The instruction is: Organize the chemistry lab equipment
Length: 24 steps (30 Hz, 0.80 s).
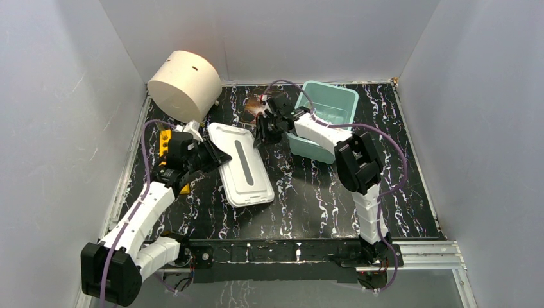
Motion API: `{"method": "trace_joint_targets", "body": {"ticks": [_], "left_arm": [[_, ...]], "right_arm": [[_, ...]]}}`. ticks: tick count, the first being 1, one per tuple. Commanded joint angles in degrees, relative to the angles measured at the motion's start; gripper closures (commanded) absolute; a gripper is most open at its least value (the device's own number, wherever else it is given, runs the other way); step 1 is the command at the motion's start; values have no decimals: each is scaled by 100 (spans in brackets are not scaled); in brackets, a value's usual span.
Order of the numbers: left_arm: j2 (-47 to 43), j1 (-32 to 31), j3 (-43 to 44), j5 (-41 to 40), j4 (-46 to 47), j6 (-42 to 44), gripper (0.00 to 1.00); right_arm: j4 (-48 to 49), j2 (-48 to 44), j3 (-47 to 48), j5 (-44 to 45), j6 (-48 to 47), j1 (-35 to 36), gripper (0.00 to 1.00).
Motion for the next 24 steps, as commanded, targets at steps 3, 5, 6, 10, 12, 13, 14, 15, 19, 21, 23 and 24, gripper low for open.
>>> {"method": "trace_joint_targets", "body": {"ticks": [3,5,6,10,12,13,14,15,19,21,23,24], "left_arm": [[-198,12,966,-392,-464,771,100],[-116,11,1295,-312,-557,908,100],[-60,8,1457,-242,-599,969,100],[325,13,2214,96,-677,1191,100],[498,14,2557,273,-680,1242,100],[567,13,2679,335,-663,1229,100],[621,7,2792,400,-618,1211,100],[679,10,2898,462,-603,1165,100],[924,9,3415,758,-426,861,100],[1162,6,3675,1052,-210,675,100],[1380,11,3924,1348,60,422,100],[1477,8,4017,1440,234,214,100]], "right_arm": [[-161,-635,938,173,44,2,49],[-361,-754,1155,273,2,-47,44],[-408,-823,1236,301,-32,-77,40],[-146,-1287,1218,-153,-213,-334,22],[-79,-1498,1176,-352,-327,-479,18],[-85,-1602,1157,-401,-335,-549,17],[-75,-1703,1119,-479,-315,-639,17],[-40,-1823,1049,-561,-260,-739,17],[645,-2462,349,-1084,318,-1241,16],[976,-2790,9,-1250,551,-1495,16],[1103,-2941,-178,-1382,731,-1702,16],[1139,-2989,-247,-1442,799,-1778,16]]}}
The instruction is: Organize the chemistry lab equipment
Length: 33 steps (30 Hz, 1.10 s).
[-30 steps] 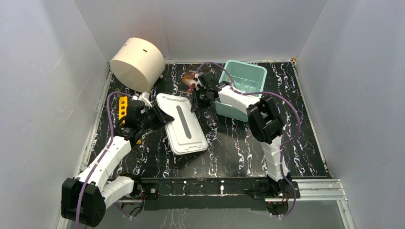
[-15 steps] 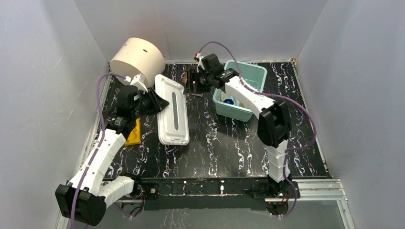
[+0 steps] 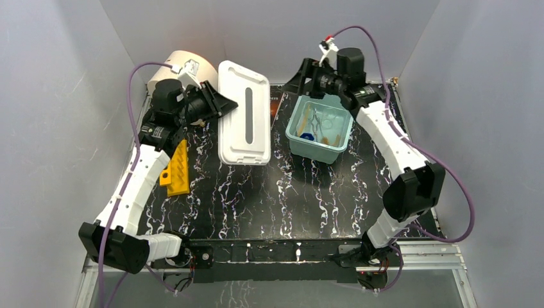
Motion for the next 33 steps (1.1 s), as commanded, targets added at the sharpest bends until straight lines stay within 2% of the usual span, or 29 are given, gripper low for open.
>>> {"method": "trace_joint_targets", "body": {"ticks": [1,9,13,17,19,21,22,25,28,33], "left_arm": [[325,13,644,846,957,-775,100],[1058,7,634,1538,3157,-2788,100],[1325,13,713,1709,3732,-3373,100],[1521,11,897,1843,3872,-3684,100],[1616,9,997,1919,3897,-3735,100],[1690,15,1065,1967,3896,-3723,100],[1736,18,1107,1949,3835,-3707,100],[1972,23,1139,2003,4005,-3835,100],[2154,23,1067,2085,4251,-3961,99],[2429,19,1179,2093,4002,-3879,92]], "right_arm": [[703,-418,-332,-564,523,-355,16],[1347,-743,-978,-1021,1486,-750,14],[2242,-847,-1413,-1518,2290,-897,12],[3157,-873,-1769,-2001,3191,-960,13],[3880,-886,-1963,-2192,3735,-1001,18],[4987,-1001,-2388,-2181,4403,-1069,27],[5187,-1084,-2530,-2070,4447,-1072,31],[5212,-1268,-2638,-1916,4383,-1072,42],[5183,-1403,-2705,-1769,4322,-1087,50],[5699,-1392,-2917,-1752,4723,-1146,65]]}}
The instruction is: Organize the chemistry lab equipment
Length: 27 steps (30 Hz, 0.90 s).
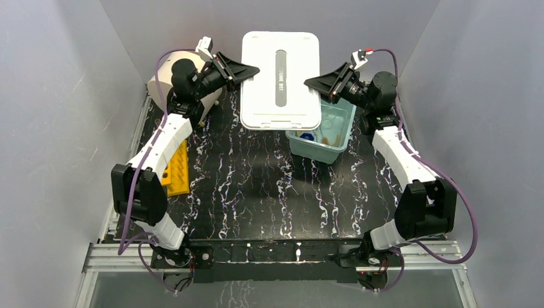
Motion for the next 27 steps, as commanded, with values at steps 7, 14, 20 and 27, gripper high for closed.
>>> {"method": "trace_joint_targets", "body": {"ticks": [7,14,20,27], "left_arm": [[374,-35,471,15,-906,491,67],[633,-33,459,-176,-1656,862,48],[774,-32,469,-483,-2371,1490,28],[940,-32,411,-506,-2393,1560,16]], "right_arm": [[1053,-160,-417,125,647,-182,80],[1853,-40,-1143,531,1263,-332,85],[1759,-10,-1431,697,1107,-481,88],[2042,40,-1855,771,1278,-891,90]]}}
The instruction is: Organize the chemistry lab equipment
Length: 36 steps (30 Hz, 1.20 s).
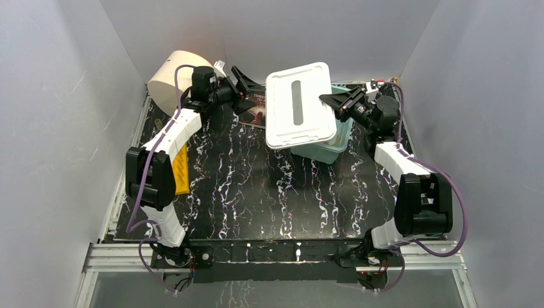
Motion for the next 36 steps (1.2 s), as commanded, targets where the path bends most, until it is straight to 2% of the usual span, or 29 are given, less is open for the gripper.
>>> {"method": "trace_joint_targets", "body": {"ticks": [1,9,21,26,36], "left_arm": [[-3,-11,141,42,-128,174,15],[160,-11,175,110,-282,374,14],[466,-205,390,-62,-481,897,14],[627,-408,604,-352,-688,1228,14],[1056,-772,969,-219,-712,1693,13]], "right_arm": [[792,-21,-172,151,180,-314,90],[1159,39,-570,275,254,-964,90],[1010,187,-852,1000,-168,-1020,87],[668,187,-861,999,-508,-1022,86],[421,299,-958,1201,-960,-1017,80]]}}
